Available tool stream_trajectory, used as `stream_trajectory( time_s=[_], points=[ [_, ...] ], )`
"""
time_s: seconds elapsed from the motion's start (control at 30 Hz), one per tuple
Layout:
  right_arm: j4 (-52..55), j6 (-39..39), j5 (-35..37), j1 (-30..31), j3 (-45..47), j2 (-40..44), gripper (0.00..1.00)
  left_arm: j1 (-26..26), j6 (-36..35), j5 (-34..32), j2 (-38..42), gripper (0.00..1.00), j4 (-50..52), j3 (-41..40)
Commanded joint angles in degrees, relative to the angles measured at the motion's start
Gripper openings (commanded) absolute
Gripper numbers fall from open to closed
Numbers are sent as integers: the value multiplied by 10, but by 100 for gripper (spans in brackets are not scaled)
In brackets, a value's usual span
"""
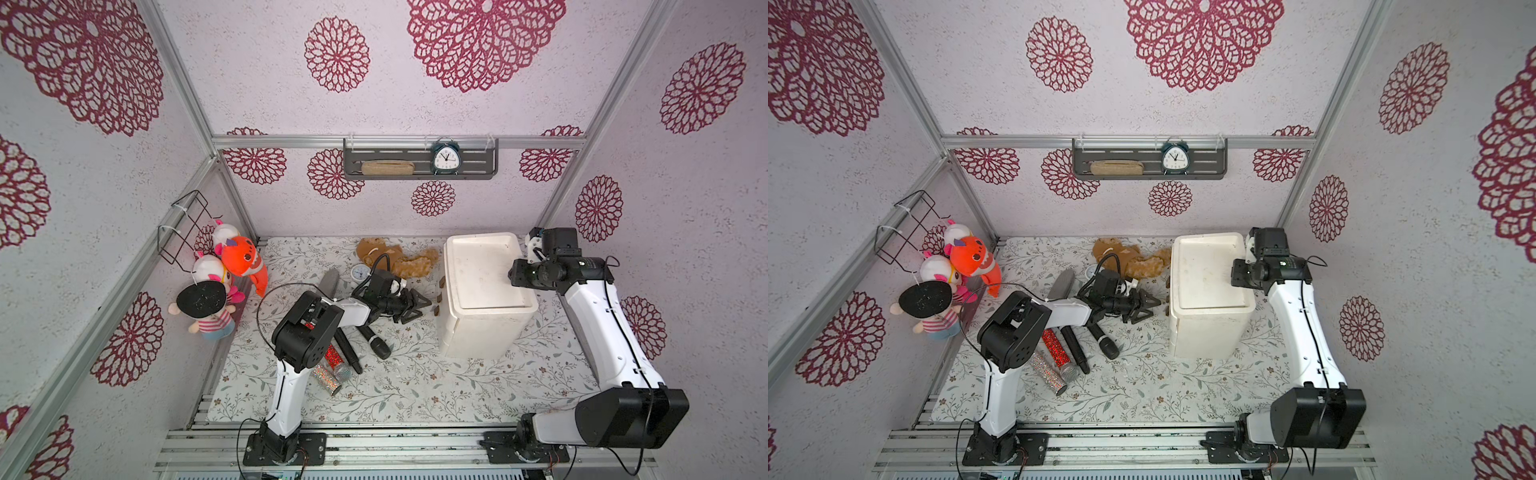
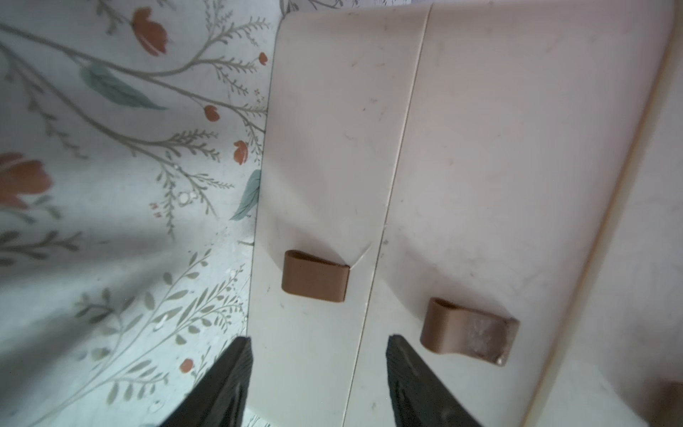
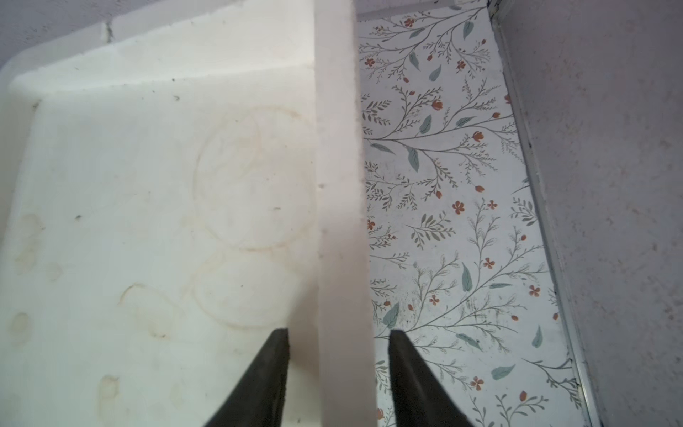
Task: Take the microphone out of the drawer
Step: Open the drawer in the storage box.
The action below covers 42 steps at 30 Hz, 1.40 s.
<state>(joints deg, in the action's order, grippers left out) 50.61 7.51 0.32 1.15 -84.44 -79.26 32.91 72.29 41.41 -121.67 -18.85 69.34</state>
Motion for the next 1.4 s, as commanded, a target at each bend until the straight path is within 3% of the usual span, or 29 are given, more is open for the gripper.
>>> stream_trajectory(
  time_s=[0.0,0.13,0.3,0.4,0.57,0.67,1.37],
  points=[
    [43,-7,66,0,-9,-5,33,-3,-18,-6,29,62,19,-14],
    [33,-5,68,-3,2,-5,19,-3,-26,-8,40,62,29,-22],
    [10,-5,18,-22,16,-6,0,-2,-37,-5,50,62,38,-19],
    [-8,-3,-30,-45,26,-1,0,-2,-37,1,50,63,34,-15],
    [-77,8,-202,-125,73,13,0,0,-25,10,37,63,13,-1],
    [-111,18,-262,-147,103,14,0,-1,-3,16,27,63,-19,3],
    [-136,25,-279,-151,130,22,0,12,132,30,-106,60,-223,80]
  ],
)
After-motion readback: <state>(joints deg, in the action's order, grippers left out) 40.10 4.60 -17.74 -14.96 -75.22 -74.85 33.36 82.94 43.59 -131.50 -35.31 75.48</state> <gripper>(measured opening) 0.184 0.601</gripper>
